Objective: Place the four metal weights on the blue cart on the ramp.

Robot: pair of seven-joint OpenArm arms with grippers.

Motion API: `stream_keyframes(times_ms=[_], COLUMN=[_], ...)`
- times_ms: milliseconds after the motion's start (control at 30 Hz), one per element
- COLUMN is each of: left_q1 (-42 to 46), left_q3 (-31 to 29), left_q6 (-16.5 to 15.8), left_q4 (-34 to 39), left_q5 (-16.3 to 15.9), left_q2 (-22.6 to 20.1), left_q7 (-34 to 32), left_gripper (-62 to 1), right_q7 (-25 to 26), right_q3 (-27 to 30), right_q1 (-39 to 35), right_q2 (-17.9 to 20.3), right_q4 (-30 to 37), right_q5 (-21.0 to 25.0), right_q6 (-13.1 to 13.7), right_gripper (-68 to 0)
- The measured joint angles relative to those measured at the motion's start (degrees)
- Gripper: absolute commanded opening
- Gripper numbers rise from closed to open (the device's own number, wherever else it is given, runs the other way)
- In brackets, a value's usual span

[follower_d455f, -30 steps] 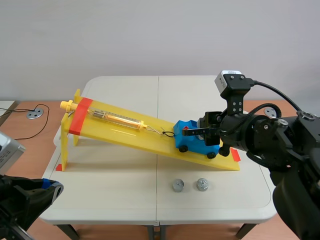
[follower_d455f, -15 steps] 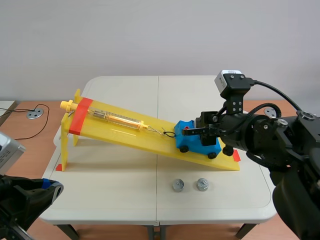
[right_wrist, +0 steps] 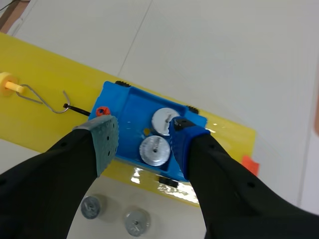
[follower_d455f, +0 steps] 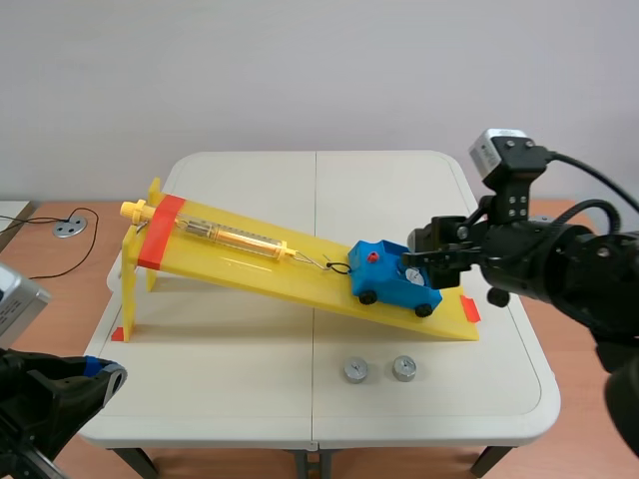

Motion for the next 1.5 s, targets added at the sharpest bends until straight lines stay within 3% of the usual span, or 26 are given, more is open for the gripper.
stream_keyframes(times_ms=[300,600,767,1000,1333,1500], left_q1=[0.0,0.0,0.0,0.0,0.0,0.0], left_q3=[0.0,0.0,0.0,0.0,0.0,0.0], left_q6=[0.0,0.0,0.0,0.0,0.0,0.0], left_q4=[0.0,0.0,0.0,0.0,0.0,0.0], left_q5=[0.0,0.0,0.0,0.0,0.0,0.0], left_q2=[0.0,0.0,0.0,0.0,0.0,0.0], left_q7=[0.0,0.0,0.0,0.0,0.0,0.0], left_gripper=[-57.3,-57.3,-57.3,-57.3,-57.3,-57.3], right_q7=[-2.71,-3.34,-3.45,1.07,7.34,9.55], right_q3=[0.7,0.66,0.63,-4.04,-14.03,-17.94], right_q1=[-10.25,-22.27,-26.21,-25.7,-18.64,-14.84], right_q2=[9.88,11.02,10.99,10.99,5.77,2.82], right_q4=[16.35,25.0,25.0,22.97,8.44,2.47], right_q5=[1.18,1.16,0.17,-7.28,-16.13,-19.21], right_q6=[1.27,1.11,1.09,-1.55,-4.26,-7.34], right_gripper=[-39.2,-39.2,-39.2,-39.2,-39.3,-39.3])
